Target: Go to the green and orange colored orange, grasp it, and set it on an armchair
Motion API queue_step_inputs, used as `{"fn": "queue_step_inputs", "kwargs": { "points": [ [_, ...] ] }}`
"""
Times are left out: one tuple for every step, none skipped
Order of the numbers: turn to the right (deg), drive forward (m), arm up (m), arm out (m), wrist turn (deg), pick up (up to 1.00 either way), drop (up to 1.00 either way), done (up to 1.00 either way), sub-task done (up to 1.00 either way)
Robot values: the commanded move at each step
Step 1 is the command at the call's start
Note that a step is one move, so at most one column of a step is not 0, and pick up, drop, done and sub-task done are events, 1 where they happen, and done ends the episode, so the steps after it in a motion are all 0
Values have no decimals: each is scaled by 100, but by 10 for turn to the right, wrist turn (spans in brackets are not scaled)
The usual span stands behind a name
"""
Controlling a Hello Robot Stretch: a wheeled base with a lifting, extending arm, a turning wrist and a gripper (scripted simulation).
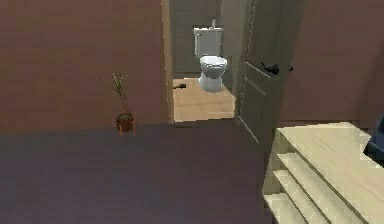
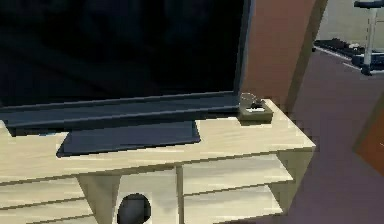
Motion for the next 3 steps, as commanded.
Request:
{"fn": "queue_step_inputs", "kwargs": {
  "points": [
    [0, 100, 0, 0, 0, 0, 0, 0, 0],
    [0, 100, 0, 0, 0, 0, 0, 0, 0],
    [90, 0, 0, 0, 0, 0, 0, 0, 0]
  ]
}}
